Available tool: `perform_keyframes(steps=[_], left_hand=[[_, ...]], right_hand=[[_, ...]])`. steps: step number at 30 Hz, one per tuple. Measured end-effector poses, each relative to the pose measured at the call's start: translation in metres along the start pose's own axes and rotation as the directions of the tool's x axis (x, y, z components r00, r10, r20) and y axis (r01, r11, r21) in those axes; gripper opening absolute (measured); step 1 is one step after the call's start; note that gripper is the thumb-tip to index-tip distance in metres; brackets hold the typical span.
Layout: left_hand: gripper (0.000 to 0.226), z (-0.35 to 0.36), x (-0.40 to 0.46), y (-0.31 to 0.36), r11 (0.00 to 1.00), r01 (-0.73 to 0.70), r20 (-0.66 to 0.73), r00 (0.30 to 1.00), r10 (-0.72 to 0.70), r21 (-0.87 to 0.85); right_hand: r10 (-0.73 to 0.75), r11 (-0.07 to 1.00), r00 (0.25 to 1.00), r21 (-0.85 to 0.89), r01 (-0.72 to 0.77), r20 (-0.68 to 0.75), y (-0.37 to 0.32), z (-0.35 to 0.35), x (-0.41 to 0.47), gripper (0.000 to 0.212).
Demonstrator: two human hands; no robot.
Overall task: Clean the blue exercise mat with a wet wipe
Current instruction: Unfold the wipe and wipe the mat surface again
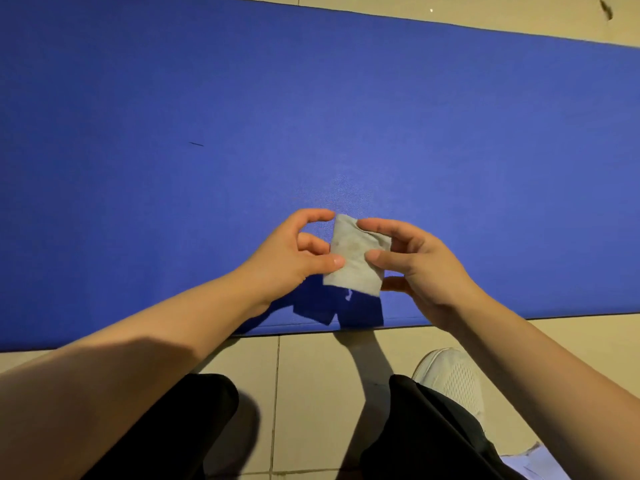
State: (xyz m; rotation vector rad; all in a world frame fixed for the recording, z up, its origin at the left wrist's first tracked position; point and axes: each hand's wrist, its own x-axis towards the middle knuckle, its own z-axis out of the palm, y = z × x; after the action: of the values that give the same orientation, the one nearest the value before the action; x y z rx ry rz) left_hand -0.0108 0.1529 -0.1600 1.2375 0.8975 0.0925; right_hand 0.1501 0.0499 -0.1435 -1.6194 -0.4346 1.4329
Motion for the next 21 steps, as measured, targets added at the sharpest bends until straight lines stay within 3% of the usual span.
perform_keyframes(steps=[3,6,12,17,21], left_hand=[[0.063,0.006,-0.006,-0.002,0.999,-0.037,-0.027,0.999,0.037,-0.001],[0.063,0.008,-0.013,-0.003,0.984,-0.108,-0.015,0.994,0.111,0.14],[0.036,0.015,-0.023,-0.011,0.94,-0.19,0.129,0.979,0.159,0.284],[0.055,0.018,-0.025,-0.017,0.989,-0.107,0.072,0.992,0.099,0.104],[0.073,0.019,-0.027,-0.018,0.979,-0.099,0.094,0.992,0.083,0.176]], right_hand=[[0.048,0.996,0.999,-0.081,-0.047,0.017,-0.001,-0.004,-0.006,0.027],[0.06,0.994,0.998,-0.087,-0.06,0.001,0.001,-0.005,-0.012,0.022],[-0.009,0.998,0.999,-0.055,0.007,-0.038,0.006,-0.003,-0.023,0.024],[-0.027,0.999,0.999,-0.027,0.028,0.029,0.013,-0.003,-0.034,0.03],[0.021,0.997,0.995,-0.082,-0.013,0.094,0.015,-0.007,-0.042,0.024]])
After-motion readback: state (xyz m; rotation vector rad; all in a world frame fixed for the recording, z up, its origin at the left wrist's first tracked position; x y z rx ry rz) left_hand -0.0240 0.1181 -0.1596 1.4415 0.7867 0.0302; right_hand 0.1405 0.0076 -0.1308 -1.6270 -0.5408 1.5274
